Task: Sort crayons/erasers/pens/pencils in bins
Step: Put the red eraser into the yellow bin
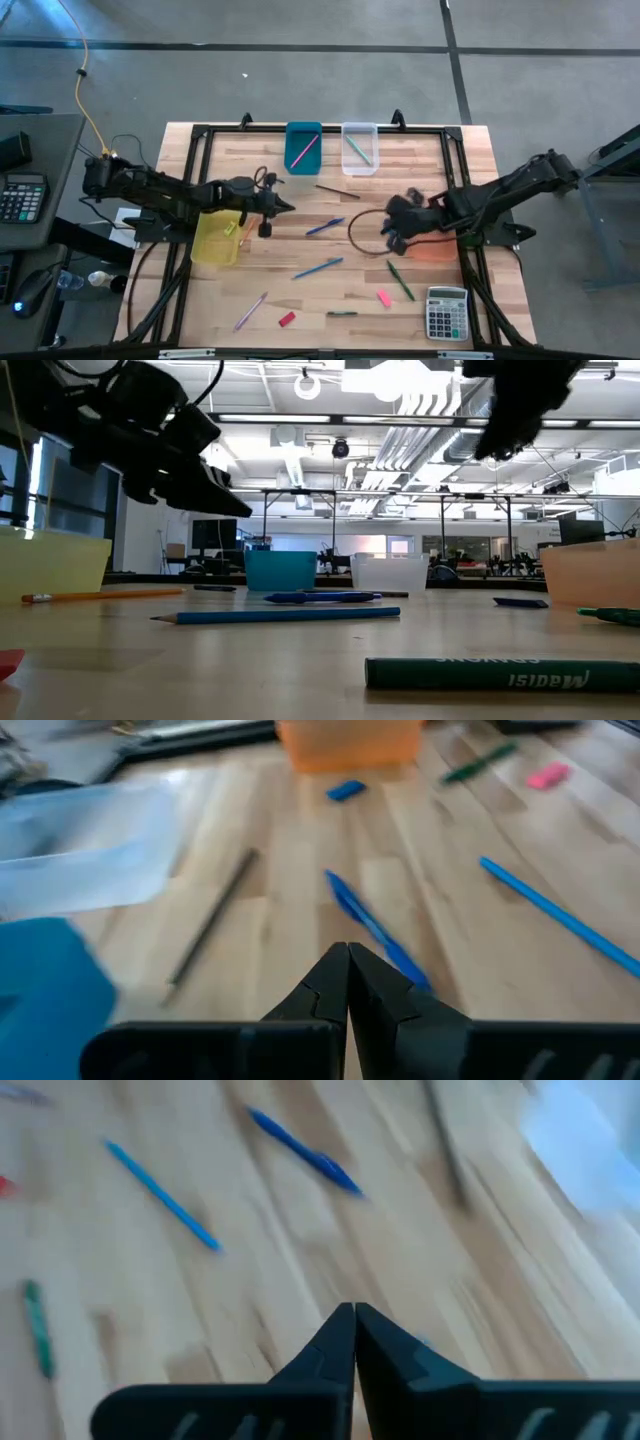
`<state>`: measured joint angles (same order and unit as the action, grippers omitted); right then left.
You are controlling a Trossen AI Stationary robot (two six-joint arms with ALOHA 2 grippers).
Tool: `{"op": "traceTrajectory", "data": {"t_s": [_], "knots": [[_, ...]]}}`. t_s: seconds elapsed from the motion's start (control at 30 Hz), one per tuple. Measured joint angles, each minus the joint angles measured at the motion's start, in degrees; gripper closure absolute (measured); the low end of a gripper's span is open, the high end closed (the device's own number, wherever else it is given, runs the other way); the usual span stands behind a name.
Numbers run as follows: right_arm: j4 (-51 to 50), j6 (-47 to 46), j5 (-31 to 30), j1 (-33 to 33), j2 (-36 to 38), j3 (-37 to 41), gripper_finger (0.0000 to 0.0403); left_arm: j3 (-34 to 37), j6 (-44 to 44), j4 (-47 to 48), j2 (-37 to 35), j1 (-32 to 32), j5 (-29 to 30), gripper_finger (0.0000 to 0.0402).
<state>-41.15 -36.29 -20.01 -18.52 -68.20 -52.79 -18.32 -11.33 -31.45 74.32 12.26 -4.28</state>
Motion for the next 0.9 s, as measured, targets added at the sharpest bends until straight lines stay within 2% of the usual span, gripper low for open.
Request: {"op": "traceTrajectory", "data": {"t_s": [0.17, 0.33, 0.57, 0.73, 0.9], "knots": [[26.12, 12.15, -0.40, 0.02, -0.02, 10.49, 0.0400, -3.40, 1.43, 9.49, 0.00, -6.56, 3.31, 0.0401], [41.71, 16.17, -3.74, -0.02, -0.03, 18.82, 0.0402, -7.58, 8.09, 20.43, 0.00, -15.97, 10.01, 0.0401], [54.34, 19.03, -4.52, -0.47, -0.03, 26.01, 0.0403, -15.82, 22.59, 35.67, 1.55, -33.38, 24.89, 0.0401], [57.61, 21.84, -5.01, -1.98, -0.03, 27.47, 0.0403, -23.06, 34.62, 40.94, 6.75, -43.42, 31.16, 0.0402], [57.88, 22.24, -5.01, -3.82, -0.03, 26.51, 0.0403, -31.20, 46.88, 46.40, 14.13, -49.49, 34.51, 0.0401]]}}
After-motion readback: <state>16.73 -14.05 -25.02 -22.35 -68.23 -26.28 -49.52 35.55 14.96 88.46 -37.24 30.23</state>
